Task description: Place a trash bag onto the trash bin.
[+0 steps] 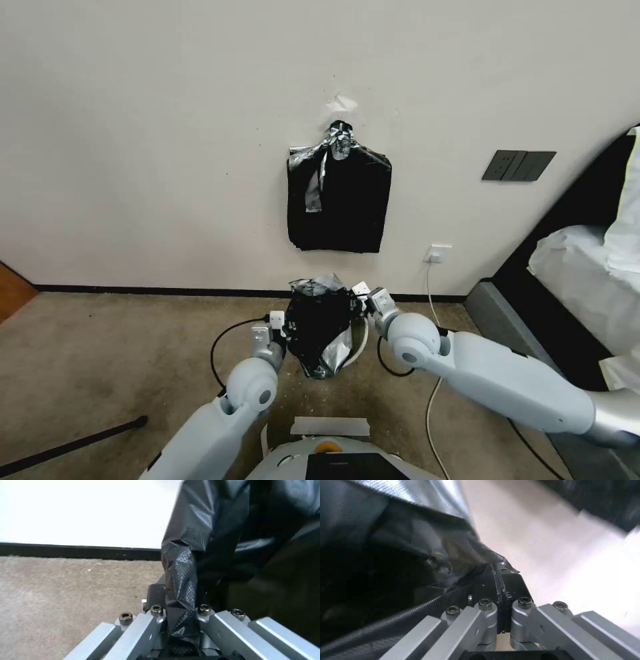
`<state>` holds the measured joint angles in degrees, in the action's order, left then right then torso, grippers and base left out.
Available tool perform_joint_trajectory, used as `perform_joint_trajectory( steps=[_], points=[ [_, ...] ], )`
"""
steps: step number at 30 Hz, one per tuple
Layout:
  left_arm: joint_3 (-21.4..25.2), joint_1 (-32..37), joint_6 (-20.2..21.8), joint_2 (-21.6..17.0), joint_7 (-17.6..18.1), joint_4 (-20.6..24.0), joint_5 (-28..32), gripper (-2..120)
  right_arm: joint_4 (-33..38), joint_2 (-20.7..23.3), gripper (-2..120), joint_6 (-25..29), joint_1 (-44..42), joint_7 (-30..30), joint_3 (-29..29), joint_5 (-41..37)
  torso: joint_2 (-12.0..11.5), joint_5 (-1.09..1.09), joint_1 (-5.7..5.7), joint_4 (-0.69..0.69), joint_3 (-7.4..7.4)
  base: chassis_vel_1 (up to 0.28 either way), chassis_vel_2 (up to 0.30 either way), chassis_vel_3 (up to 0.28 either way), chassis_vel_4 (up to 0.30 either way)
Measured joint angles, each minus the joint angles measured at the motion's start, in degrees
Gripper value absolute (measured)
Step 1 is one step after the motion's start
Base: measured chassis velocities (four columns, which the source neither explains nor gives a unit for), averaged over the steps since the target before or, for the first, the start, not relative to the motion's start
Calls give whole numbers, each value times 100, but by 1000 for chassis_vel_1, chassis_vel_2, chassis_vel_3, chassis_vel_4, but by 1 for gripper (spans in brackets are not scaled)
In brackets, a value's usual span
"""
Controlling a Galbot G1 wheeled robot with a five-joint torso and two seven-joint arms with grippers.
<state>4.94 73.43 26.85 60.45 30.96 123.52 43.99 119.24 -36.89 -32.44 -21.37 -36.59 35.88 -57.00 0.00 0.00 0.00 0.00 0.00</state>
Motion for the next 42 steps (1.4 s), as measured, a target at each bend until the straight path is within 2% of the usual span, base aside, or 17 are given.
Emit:
perform_joint_trajectory(
  steps=[2, 3, 6, 7, 10, 11, 13, 17, 21, 23, 24, 25, 27, 28, 32, 37, 42],
  points=[
    [70, 111, 14, -52, -254, 76, -84, 1, -28, 50, 0, 57, 215, 85, 138, 46, 0, -1, 0, 0, 0, 0, 0, 0, 0],
    [70, 111, 14, -52, -254, 76, -84, 1, -28, 50, 0, 57, 215, 85, 138, 46, 0, -1, 0, 0, 0, 0, 0, 0, 0],
    [223, 298, -154, -113, -709, 117, -332, 1, -109, 157, 0, 97, 399, 190, 265, 50, 0, 0, 0, 1, 0, 0, 0, 0, 0],
    [223, 298, -154, -113, -709, 117, -332, 1, -109, 157, 0, 97, 399, 190, 265, 50, 0, 0, 0, 1, 0, 0, 0, 0, 0],
    [528, 511, -558, -102, -1154, 126, -369, 1, -174, 463, 0, 149, 401, 551, 315, 178, 0, 1, 0, 0, 0, 0, 0, 0, 0],
    [528, 511, -558, -102, -1154, 126, -369, 1, -174, 463, 0, 149, 401, 551, 315, 178, 0, 1, 0, 0, 0, 0, 0, 0, 0],
    [780, 693, -853, -111, -1436, 147, -253, 1, -168, 843, 0, 246, 303, 885, 325, 312, 0, 0, 0, 0, 0, 0, 0, 0, 0],
    [942, 746, -1052, -99, -1476, 153, -49, 1, -64, 1160, 0, 354, 98, 1144, 237, 426, 0, 2, 0, 0, 0, 0, 0, 0, 0],
    [1067, 687, -1277, -30, -1393, 157, 321, 1, 323, 1568, 0, 467, -655, 1600, -254, 555, 0, 1, 0, -3, 0, 0, 0, 0, 0],
    [1118, 599, -1327, 38, -1206, 160, 599, 1, 567, 1730, 0, 549, -1520, 1956, -996, 788, 0, -1, 0, -2, 0, 0, 0, 0, 0],
    [1118, 599, -1327, 38, -1206, 160, 599, 1, 567, 1730, 0, 549, -1520, 1956, -996, 788, 0, -1, 0, -2, 0, 0, 0, 0, 0],
    [1126, 591, -1328, 57, -1164, 169, 665, 1, 617, 1732, 0, 584, -1864, 2030, -1304, 856, 0, 0, -1, -1, 0, 0, 0, 0, 0],
    [1133, 622, -1327, 74, -1110, 231, 741, 1, 683, 1644, 0, 720, -2654, 2145, -1914, 982, 0, 0, 0, -1, 0, 0, 0, 0, 0],
    [1133, 622, -1327, 74, -1110, 231, 741, 1, 683, 1644, 0, 720, -2654, 2145, -1914, 982, 0, 0, 0, -1, 0, 0, 0, 0, 0],
    [1131, 705, -1258, 79, -1032, 308, 753, 1, 819, 1353, 0, 956, -3512, 2185, -2598, 1040, 0, 0, -1, 0, -1, 0, 0, 0, 0],
    [1184, 772, -1102, 56, -972, 342, 749, 1, 904, 1020, 1, 1097, -3932, 2005, -3087, 1026, 0, 1, 0, 1, 0, 0, 0, 0, 0],
    [1281, 841, -923, 15, -838, 355, 761, 1, 1105, 789, 18, 1202, -4635, 1829, -3822, 1199, 0, -1, 0, 1, 0, 0, 0, 0, 0]
  ],
)
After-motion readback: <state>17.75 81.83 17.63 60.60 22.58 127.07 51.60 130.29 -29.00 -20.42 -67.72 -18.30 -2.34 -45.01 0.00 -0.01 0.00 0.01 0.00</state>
